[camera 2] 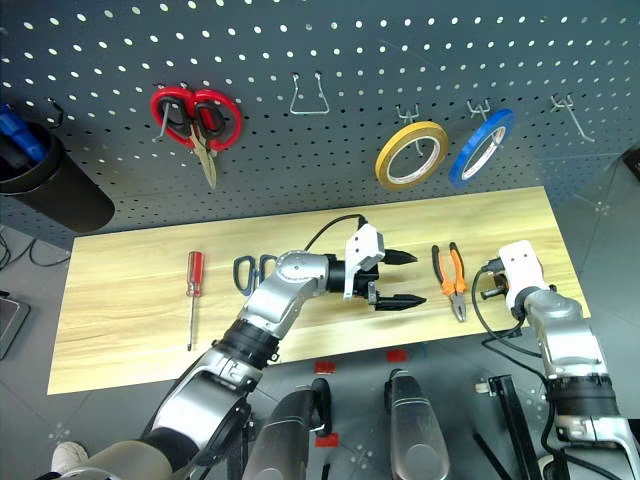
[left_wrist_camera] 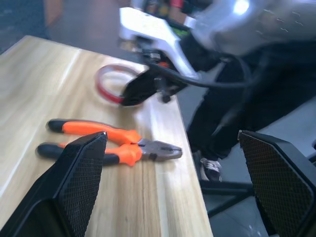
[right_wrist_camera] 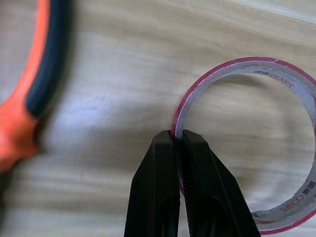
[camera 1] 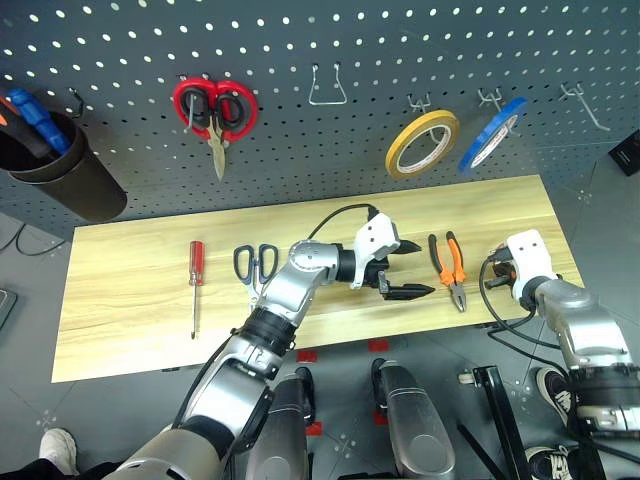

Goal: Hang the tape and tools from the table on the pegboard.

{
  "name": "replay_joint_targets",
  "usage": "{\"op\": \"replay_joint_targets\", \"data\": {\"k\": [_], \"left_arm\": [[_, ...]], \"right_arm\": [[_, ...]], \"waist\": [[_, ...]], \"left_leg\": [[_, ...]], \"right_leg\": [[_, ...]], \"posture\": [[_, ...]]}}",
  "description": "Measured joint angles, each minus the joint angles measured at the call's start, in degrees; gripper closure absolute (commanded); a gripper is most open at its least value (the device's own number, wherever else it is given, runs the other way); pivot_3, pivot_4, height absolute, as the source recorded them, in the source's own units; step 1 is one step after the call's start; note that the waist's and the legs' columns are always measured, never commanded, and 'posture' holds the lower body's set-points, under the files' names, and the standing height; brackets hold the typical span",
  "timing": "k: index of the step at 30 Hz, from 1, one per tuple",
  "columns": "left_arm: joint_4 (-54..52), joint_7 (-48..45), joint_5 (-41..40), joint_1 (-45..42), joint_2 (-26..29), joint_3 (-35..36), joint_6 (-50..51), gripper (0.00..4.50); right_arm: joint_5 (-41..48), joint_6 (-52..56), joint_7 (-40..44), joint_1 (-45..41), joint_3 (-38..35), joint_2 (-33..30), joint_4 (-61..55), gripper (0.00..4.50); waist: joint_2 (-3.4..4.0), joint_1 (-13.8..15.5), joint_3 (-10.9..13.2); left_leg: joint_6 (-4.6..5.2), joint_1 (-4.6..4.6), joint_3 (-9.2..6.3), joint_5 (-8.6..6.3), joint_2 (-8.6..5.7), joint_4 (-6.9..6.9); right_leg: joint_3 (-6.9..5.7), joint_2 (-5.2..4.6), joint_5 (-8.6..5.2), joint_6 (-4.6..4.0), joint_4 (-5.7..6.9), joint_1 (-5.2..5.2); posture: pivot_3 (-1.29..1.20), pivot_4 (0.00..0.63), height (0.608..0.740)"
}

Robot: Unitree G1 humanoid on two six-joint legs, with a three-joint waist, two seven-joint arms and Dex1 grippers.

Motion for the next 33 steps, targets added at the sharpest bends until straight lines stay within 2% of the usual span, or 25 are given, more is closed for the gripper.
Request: {"op": "replay_joint_targets", "data": {"k": [4, 10, 13, 20, 26, 32, 33], "left_arm": [[-11.4, 6.1, -0.1, 5.0, 1.0, 2.0, 4.5, 0.00], [-16.9, 12.9, -0.5, 5.9, -0.8, 3.0, 6.7, 0.00], [-16.5, 14.0, -0.9, 4.5, -1.3, 3.1, 6.4, 0.00], [-9.4, 14.0, -1.1, -1.5, -2.8, 3.0, 2.7, 0.00], [-2.2, 13.5, -1.1, -6.8, -5.6, 3.0, -1.3, 0.00], [1.1, 13.3, -1.1, -8.1, -6.8, 2.9, -2.8, 0.00], [1.2, 13.2, -1.1, -8.3, -7.0, 2.9, -2.9, 0.00]], "right_arm": [[-6.0, -12.3, -4.2, 4.3, 0.2, -1.8, -5.1, 4.47], [-14.6, -32.3, -11.5, 5.5, 0.3, -3.6, -5.0, 4.47], [-17.3, -37.3, -14.3, 4.4, 0.3, -3.6, -0.4, 4.47], [-20.1, -43.9, -18.2, -4.7, 0.4, -3.7, 11.7, 4.47], [-20.1, -49.5, -18.6, -15.9, 1.1, -4.0, 26.4, 4.47], [-19.1, -52.4, -17.5, -21.2, 1.8, -4.0, 36.7, 4.47], [-17.9, -52.3, -16.6, -21.7, 1.6, -3.7, 38.0, 4.19]], "waist": [[0.18, -0.1, -1.5], [0.16, 0.0, -4.5], [0.18, 0.1, -5.4], [0.22, -0.2, -6.1], [0.22, -0.6, -6.1], [0.22, -1.6, -6.1], [0.22, -1.8, -6.1]], "left_leg": [[-0.12, -0.03, -0.03, 0.10, -0.04, 0.02], [-0.11, -0.02, -0.06, 0.14, -0.09, -0.03], [-0.09, -0.02, -0.04, 0.15, -0.16, -0.02], [-0.05, -0.01, 0.02, 0.17, -0.12, -0.05], [-0.01, -0.02, 0.12, 0.18, -0.15, -0.01], [0.00, -0.03, 0.21, 0.18, -0.14, -0.03], [0.00, -0.03, 0.19, 0.18, -0.13, -0.02]], "right_leg": [[-0.02, 0.00, 0.05, 0.05, 0.02, 0.00], [-0.03, 0.05, 0.07, 0.09, -0.09, 0.08], [-0.02, 0.10, 0.08, 0.09, -0.10, 0.12], [-0.01, 0.20, 0.08, 0.09, -0.08, 0.11], [0.03, 0.18, 0.09, 0.09, -0.08, 0.10], [0.06, 0.17, 0.09, 0.09, -0.06, 0.09], [0.05, 0.18, 0.09, 0.09, -0.05, 0.10]], "posture": [[-0.29, 0.277, 0.740], [-0.29, 0.236, 0.740], [-0.29, 0.228, 0.740], [-0.30, 0.221, 0.740], [-0.31, 0.230, 0.740], [-0.30, 0.237, 0.740], [-0.30, 0.237, 0.740]]}}
